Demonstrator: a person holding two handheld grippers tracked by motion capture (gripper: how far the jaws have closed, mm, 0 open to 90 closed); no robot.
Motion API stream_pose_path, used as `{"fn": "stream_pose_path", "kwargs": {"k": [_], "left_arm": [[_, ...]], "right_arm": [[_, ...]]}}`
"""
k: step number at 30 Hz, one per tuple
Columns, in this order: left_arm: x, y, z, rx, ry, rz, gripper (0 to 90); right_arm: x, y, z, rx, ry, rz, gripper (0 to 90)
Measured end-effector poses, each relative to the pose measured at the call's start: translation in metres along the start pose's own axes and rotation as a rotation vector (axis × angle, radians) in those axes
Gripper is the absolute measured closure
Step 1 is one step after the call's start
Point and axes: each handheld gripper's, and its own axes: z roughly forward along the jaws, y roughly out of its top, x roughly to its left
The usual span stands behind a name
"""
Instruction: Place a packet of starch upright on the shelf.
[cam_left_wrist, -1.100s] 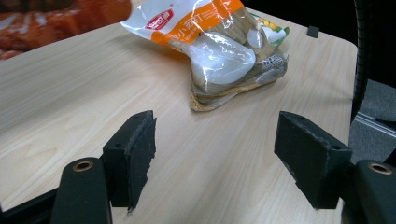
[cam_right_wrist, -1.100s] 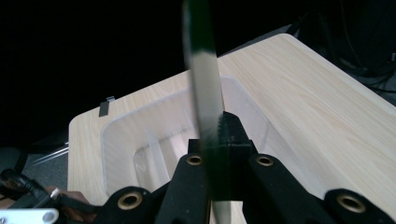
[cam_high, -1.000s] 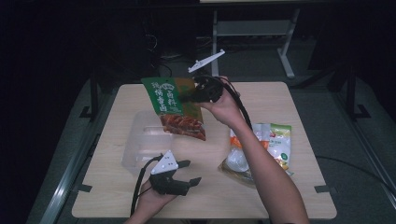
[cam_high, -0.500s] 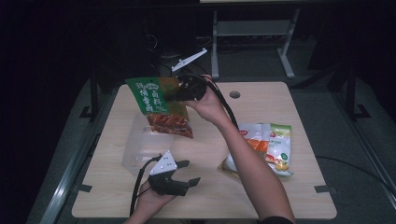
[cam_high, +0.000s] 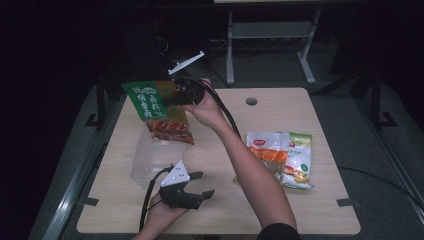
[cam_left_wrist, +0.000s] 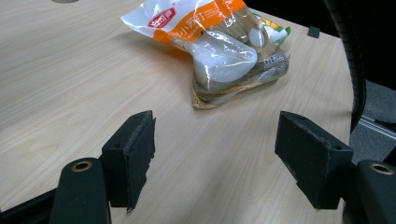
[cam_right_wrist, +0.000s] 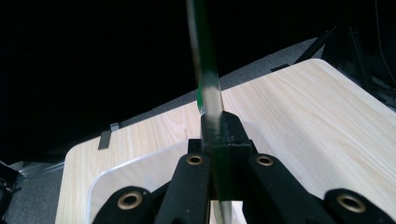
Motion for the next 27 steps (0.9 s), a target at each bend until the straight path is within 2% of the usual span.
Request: {"fn": "stream_pose_path", "kwargs": {"k": [4,11,16,22,27], "left_arm": [[0.001,0.000,-0.001,0.000,0.001,-0.005,28.3],[0.001,0.000,-0.003,-0.007,0.003,-0.021,28.3],[0.001,0.000,-0.001,-0.013,-0.001,-0.015,28.3],[0.001,0.000,-0.001,-0.015,-0.001,-0.021,28.3],[0.001,-0.001,-0.001,-0.007,0.001,-0.024,28.1]], "right_arm": [[-0.008,0.000,0.020,-0.007,0.011,0.025,89.7],[-0.022,-0.011,0.037,-0.019,0.008,0.067,89.7],[-0.033,-0.024,0.043,-0.051,0.014,0.110,89.7],[-0.040,-0.039,0.049,-0.027,0.020,0.116,89.5],[-0.050,-0.049,0.046,-0.047,0.028,0.154,89.1]]}}
